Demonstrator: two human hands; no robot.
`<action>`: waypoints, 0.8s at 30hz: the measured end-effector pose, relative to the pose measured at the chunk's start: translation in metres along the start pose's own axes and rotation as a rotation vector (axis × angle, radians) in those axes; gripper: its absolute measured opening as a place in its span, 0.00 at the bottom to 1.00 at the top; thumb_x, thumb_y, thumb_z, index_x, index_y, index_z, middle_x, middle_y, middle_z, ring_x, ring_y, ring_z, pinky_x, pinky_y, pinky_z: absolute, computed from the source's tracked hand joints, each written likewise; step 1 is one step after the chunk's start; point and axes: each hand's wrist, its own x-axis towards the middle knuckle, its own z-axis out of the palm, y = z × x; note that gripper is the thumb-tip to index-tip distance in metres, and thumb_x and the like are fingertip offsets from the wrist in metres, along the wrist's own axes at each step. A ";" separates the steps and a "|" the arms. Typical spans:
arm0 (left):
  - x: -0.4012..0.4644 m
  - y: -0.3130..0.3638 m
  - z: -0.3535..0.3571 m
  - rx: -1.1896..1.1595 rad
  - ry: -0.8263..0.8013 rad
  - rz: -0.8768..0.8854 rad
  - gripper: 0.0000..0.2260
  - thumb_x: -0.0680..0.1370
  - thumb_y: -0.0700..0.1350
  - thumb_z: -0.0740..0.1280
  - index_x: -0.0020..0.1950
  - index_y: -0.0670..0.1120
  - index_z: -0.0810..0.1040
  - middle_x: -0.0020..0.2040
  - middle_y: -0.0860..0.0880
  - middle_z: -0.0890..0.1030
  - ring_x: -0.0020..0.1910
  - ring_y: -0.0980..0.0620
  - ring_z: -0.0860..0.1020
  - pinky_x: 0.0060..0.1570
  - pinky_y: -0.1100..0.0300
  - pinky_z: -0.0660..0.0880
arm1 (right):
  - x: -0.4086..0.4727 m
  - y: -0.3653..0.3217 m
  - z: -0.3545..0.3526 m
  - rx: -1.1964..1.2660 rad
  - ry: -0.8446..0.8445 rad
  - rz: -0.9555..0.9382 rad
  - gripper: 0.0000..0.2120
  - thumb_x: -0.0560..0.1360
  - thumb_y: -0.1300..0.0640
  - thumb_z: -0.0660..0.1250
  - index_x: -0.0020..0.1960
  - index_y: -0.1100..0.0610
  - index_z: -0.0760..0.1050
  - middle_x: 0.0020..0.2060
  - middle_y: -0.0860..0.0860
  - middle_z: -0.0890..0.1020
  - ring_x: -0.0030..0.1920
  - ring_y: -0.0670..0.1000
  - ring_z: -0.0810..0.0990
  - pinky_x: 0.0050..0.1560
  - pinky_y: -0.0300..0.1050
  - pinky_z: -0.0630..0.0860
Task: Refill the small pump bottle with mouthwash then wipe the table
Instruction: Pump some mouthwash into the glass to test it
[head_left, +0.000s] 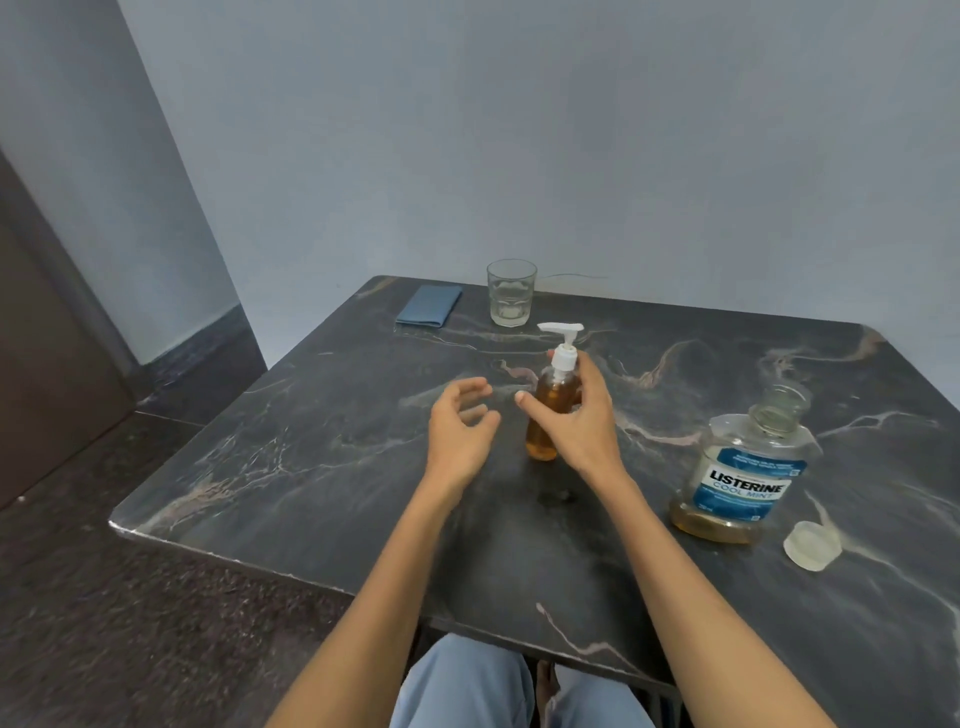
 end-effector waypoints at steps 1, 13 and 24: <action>0.012 0.001 0.002 0.004 0.013 -0.002 0.16 0.74 0.35 0.67 0.58 0.49 0.72 0.58 0.50 0.77 0.53 0.54 0.77 0.48 0.66 0.73 | 0.004 0.003 -0.001 0.017 0.009 0.015 0.23 0.66 0.49 0.74 0.58 0.47 0.70 0.51 0.48 0.75 0.51 0.45 0.76 0.56 0.49 0.74; 0.172 -0.016 0.046 0.254 0.012 -0.093 0.33 0.69 0.42 0.75 0.70 0.45 0.64 0.67 0.43 0.71 0.64 0.46 0.71 0.61 0.55 0.70 | 0.025 0.034 -0.008 0.151 0.076 0.064 0.26 0.69 0.60 0.71 0.61 0.42 0.67 0.41 0.35 0.76 0.41 0.37 0.76 0.43 0.27 0.71; 0.252 -0.025 0.076 0.302 0.065 -0.155 0.55 0.61 0.50 0.81 0.75 0.40 0.49 0.75 0.41 0.60 0.73 0.44 0.61 0.71 0.52 0.61 | 0.023 0.032 -0.002 0.261 0.110 -0.065 0.36 0.71 0.69 0.67 0.63 0.37 0.56 0.42 0.48 0.79 0.39 0.42 0.78 0.41 0.27 0.72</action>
